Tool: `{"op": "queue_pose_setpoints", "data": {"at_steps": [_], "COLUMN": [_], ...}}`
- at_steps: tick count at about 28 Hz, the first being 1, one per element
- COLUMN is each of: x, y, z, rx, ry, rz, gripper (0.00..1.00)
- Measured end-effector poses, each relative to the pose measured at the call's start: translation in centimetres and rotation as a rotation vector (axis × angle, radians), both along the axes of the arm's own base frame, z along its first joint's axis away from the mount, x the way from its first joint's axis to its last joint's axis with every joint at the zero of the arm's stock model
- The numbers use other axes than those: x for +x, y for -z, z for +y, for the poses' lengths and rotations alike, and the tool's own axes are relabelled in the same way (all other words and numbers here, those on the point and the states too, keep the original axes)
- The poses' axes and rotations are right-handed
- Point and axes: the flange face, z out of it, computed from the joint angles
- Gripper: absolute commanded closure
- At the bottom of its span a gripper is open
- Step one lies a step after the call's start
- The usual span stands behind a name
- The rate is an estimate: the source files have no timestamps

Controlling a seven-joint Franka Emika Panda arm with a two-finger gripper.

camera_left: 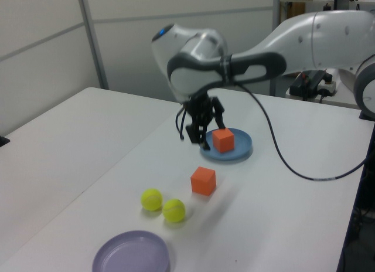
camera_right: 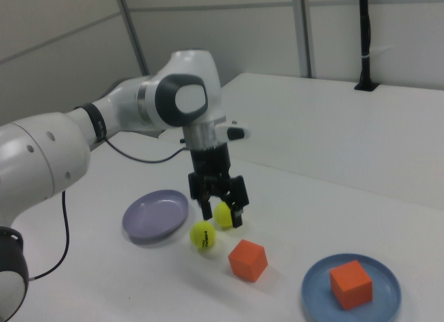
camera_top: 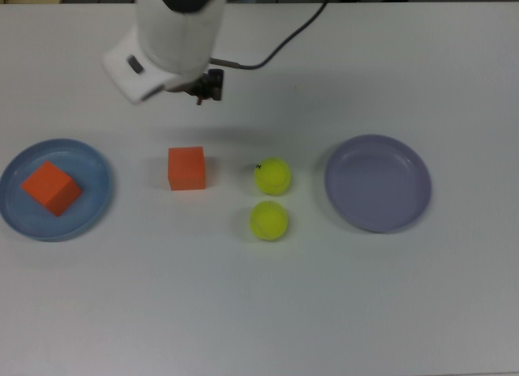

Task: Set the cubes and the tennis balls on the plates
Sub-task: 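Lift the orange cube and carry it over the blue plate, then move down to the second orange cube and grasp it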

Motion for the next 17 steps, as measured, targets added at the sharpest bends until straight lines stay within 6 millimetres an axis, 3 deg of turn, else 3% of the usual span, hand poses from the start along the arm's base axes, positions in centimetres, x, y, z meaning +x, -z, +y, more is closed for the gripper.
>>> {"op": "queue_pose_setpoints", "data": {"at_steps": [9, 17], "x": [1.7, 3.3], "y": [9.1, 13.7], "z": [1.3, 1.6], "rx": [-0.035, -0.074], "ry": [-0.036, -0.065], "rz": [0.064, 0.029], "gripper": [0.00, 0.00]}}
